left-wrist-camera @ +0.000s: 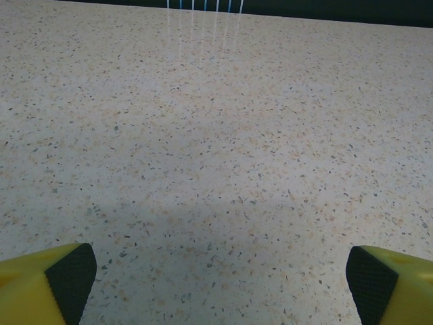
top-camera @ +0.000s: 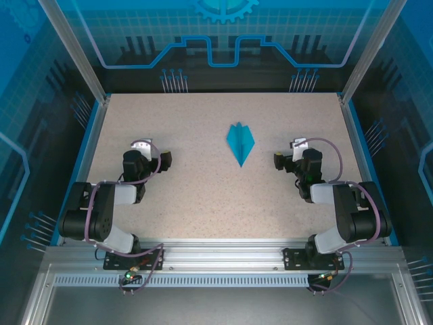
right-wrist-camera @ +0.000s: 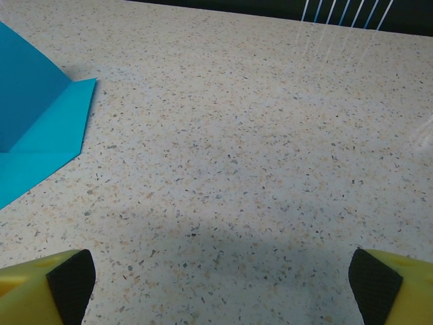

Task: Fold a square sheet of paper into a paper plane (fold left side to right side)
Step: Reset both arms

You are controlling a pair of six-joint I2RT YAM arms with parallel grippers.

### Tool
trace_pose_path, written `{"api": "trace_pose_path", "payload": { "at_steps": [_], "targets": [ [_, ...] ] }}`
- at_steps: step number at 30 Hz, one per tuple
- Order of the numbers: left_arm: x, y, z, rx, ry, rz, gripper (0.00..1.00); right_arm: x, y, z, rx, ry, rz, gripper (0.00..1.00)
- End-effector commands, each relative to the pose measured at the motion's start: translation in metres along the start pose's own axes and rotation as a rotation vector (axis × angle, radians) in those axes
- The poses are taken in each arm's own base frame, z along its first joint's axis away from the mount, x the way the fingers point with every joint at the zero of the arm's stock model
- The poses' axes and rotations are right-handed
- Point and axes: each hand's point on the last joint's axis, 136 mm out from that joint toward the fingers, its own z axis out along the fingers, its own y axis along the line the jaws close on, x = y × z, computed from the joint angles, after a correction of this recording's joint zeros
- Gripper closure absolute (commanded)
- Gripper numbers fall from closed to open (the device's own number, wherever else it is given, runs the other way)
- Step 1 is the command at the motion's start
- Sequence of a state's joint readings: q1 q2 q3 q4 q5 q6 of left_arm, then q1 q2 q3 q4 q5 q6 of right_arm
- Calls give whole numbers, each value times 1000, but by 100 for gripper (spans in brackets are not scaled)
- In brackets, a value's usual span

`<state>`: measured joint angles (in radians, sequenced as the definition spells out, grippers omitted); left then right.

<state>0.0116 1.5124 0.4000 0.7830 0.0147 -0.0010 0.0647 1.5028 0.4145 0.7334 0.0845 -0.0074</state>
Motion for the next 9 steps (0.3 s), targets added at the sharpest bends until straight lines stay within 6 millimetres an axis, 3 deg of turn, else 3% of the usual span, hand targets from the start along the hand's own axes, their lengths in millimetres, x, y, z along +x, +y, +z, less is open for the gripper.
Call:
{"api": "trace_pose_path", "payload": {
  "at_steps": [1, 9],
  "targets": [
    [-7, 5, 2, -17, -14, -10, 1, -12, 0, 1, -7, -38, 4, 0],
    [-7, 5, 2, -17, -15, -9, 1, -12, 0, 1, -4, -38, 3, 0]
  ]
}}
